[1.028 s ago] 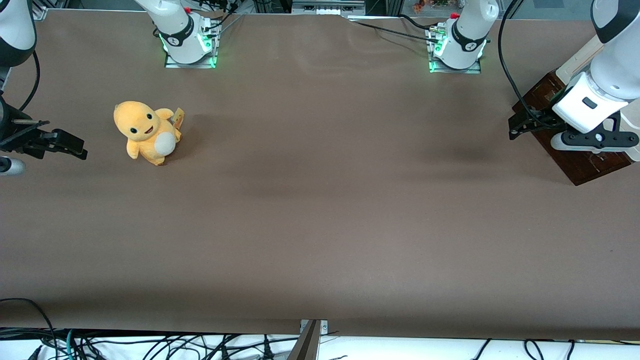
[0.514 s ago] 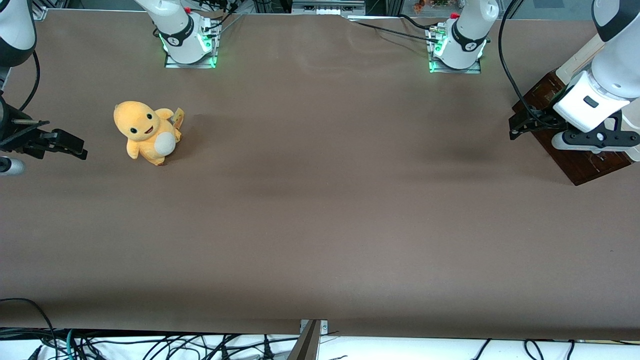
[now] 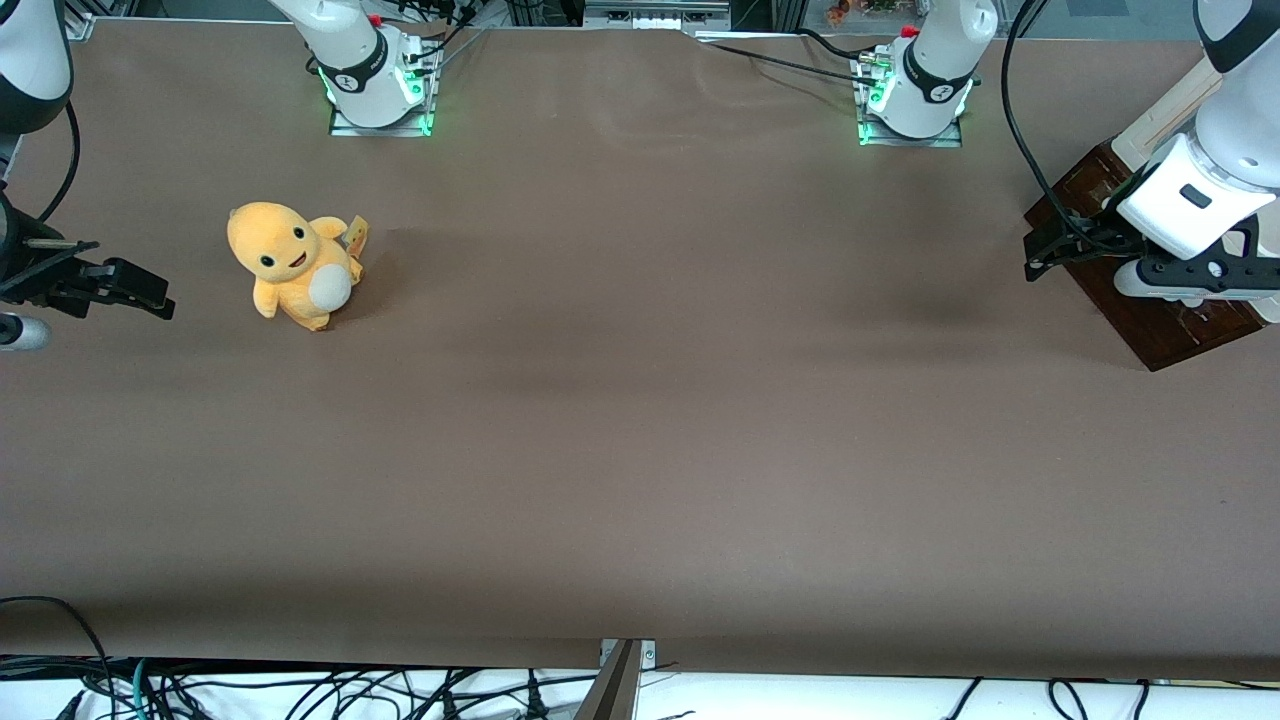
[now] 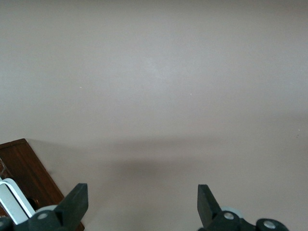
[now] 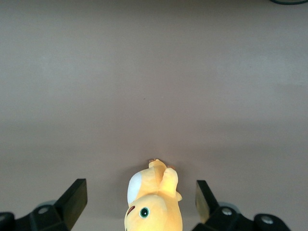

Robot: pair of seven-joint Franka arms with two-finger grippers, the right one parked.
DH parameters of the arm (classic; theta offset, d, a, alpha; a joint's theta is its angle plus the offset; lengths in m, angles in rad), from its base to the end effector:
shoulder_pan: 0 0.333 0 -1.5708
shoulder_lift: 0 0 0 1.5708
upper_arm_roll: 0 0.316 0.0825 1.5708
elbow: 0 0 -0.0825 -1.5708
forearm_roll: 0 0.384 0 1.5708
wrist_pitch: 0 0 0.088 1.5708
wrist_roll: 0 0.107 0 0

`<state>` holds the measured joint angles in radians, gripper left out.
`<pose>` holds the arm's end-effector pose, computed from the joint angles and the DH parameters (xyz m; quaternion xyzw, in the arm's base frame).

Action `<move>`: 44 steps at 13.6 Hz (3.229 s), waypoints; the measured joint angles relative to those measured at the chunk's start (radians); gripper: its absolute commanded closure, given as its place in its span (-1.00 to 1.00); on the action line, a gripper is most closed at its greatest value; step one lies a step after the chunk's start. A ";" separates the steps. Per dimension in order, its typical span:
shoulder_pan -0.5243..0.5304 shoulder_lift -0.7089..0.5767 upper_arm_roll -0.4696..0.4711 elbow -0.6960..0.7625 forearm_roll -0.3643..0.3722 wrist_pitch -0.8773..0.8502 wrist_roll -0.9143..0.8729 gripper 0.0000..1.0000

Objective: Open lower drawer with left arm only

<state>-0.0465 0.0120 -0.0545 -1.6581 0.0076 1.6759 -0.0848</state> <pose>0.5624 -0.0561 0.5855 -1.0000 0.0085 -0.0032 0.0032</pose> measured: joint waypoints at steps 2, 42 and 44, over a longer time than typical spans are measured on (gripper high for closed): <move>0.000 0.005 -0.001 0.001 0.000 -0.001 0.000 -1.00; -0.002 0.418 -0.124 -0.160 0.826 -0.501 -0.679 -1.00; -0.002 0.450 -0.123 -0.209 0.868 -0.501 -0.782 -1.00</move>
<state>-0.0480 0.4615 -0.1774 -1.8671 0.8756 1.1749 -0.8673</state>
